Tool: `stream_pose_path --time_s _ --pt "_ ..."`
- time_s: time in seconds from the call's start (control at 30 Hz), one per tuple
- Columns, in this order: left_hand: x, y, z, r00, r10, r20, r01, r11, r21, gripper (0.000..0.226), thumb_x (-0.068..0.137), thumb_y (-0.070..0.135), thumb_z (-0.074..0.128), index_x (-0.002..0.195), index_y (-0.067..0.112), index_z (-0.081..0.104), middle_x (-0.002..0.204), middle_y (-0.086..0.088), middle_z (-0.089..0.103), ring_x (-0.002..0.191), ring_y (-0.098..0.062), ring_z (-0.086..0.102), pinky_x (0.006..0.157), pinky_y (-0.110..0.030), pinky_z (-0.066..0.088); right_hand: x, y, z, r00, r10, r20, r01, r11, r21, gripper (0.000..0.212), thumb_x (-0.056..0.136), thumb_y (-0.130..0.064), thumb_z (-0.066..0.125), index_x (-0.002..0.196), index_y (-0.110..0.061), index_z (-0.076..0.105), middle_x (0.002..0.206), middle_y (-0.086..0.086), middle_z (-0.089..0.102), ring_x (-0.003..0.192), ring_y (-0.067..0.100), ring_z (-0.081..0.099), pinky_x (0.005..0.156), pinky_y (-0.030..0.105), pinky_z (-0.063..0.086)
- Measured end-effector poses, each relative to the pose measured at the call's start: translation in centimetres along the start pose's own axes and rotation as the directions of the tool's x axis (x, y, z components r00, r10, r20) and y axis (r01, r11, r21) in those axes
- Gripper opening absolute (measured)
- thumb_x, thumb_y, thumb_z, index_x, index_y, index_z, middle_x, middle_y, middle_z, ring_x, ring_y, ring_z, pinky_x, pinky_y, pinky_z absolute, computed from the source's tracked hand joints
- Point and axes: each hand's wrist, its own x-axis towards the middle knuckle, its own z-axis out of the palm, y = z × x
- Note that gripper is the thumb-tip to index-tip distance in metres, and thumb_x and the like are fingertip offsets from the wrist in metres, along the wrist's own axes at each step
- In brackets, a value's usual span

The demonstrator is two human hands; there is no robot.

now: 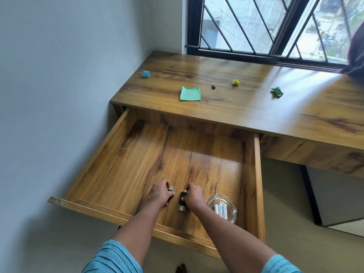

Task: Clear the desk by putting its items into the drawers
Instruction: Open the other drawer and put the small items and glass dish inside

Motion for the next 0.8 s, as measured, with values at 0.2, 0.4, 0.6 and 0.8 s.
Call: stream_pose_path --time_s 0.2,0.4,0.6,0.8 --pt "0.1 0.3 -1.3 0.999 0.017 -0.031 -0.017 1.000 -0.021 0.039 0.083 0.042 0.066 0.114 0.019 0.057 0.106 -0.004 0.063 0.091 -0.018 0.063 0.075 -0.030 0.055 0.6 -1.6 -1.4 0.992 -0.039 -0.119 0.039 0.999 -0.007 0.021 0.093 -0.011 0.053 0.114 -0.011 0.052 0.118 0.008 0.046 0.088 0.016 0.051 0.086 0.031 0.051" --pt "3.0 5.8 -5.0 0.980 0.078 -0.181 -0.089 0.995 -0.051 0.034 0.092 0.041 0.054 0.113 0.015 0.058 0.100 -0.005 0.062 0.077 -0.015 0.055 0.053 -0.020 0.037 4.1 -3.8 -7.8 0.942 -0.094 -0.322 0.114 0.993 0.043 0.015 0.095 -0.009 0.045 0.106 -0.007 0.055 0.115 0.009 0.049 0.087 0.015 0.049 0.077 0.026 0.044" --pt "8.4 14.9 -8.0 0.930 0.241 -0.279 -0.273 0.959 -0.080 0.031 0.093 0.035 0.054 0.114 0.013 0.061 0.118 -0.008 0.061 0.108 -0.023 0.058 0.082 -0.029 0.047 10.7 -6.1 -16.8 0.865 -0.122 -0.487 0.146 0.989 0.012 0.021 0.095 -0.016 0.049 0.107 -0.004 0.062 0.114 0.012 0.055 0.096 0.030 0.059 0.083 0.038 0.051" --pt "15.0 22.7 -11.3 0.846 0.398 -0.355 -0.428 0.904 -0.006 0.031 0.094 0.029 0.051 0.119 0.011 0.057 0.119 -0.008 0.060 0.110 -0.023 0.057 0.089 -0.032 0.047 21.1 -9.3 -23.7 0.821 -0.183 -0.541 0.191 0.981 -0.042 0.027 0.095 -0.014 0.051 0.118 -0.002 0.060 0.125 0.016 0.053 0.111 0.033 0.054 0.091 0.035 0.045"
